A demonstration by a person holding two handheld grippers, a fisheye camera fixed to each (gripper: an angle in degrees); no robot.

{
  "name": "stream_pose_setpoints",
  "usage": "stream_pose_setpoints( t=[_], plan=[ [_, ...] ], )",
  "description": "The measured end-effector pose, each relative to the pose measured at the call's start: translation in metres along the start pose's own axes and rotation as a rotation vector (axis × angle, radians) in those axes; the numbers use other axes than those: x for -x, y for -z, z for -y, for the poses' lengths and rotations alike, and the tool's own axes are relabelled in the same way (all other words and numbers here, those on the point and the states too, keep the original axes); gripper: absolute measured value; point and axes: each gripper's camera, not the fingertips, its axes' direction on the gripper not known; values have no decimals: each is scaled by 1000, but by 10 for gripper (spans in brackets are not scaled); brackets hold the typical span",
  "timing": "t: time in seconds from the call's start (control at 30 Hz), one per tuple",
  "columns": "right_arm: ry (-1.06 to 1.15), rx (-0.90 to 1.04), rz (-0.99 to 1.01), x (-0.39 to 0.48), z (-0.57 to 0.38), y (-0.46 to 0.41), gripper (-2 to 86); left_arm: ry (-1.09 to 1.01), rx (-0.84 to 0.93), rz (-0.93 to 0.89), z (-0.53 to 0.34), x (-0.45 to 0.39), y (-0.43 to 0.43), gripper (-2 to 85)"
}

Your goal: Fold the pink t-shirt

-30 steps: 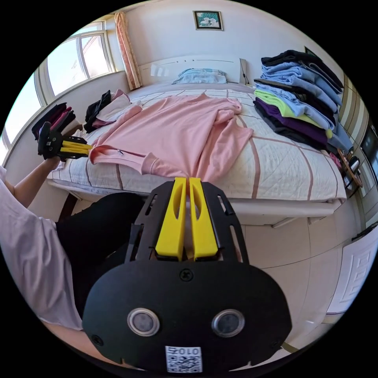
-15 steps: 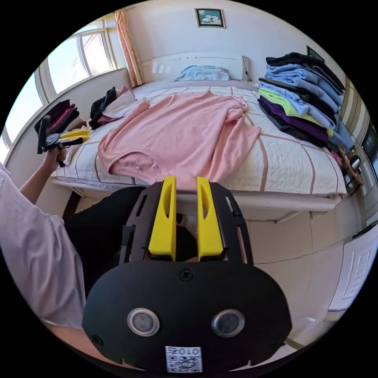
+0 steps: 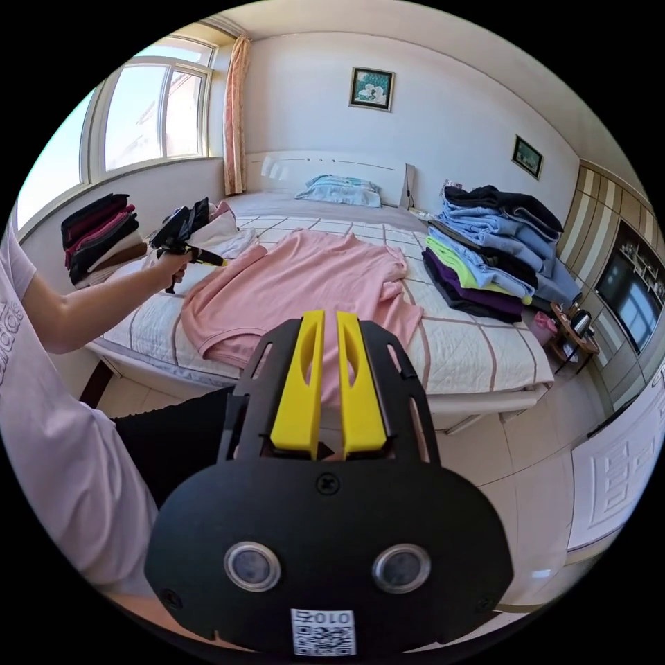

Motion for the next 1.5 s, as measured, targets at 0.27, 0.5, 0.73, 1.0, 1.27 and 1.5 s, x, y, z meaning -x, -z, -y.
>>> stream_pose_setpoints(
  t=[0.27,0.5,0.73,1.0,1.27,1.5],
  plan=[
    [-69,38,46,-9,-10,-12,29,-73,-42,69,-17,-23,7,2],
    [-94,107,35,-18,-7,-37,33,115,-268,90,-111,47,110,-2],
    [-257,170,49,-66,-1,-79,87,231,-74,-20,-149,70,71,-2],
    [-484,87,22,-153,12,-93,108,141,-115,196,-143,52,108,-3],
    [-388,233,-14,-185,95,-194,122,-131,-108,100,-112,-18,100,-3],
    [-246,347,-174,-154,111,-223,29,-130,-116,13,-91,-26,86,-2]
  ],
)
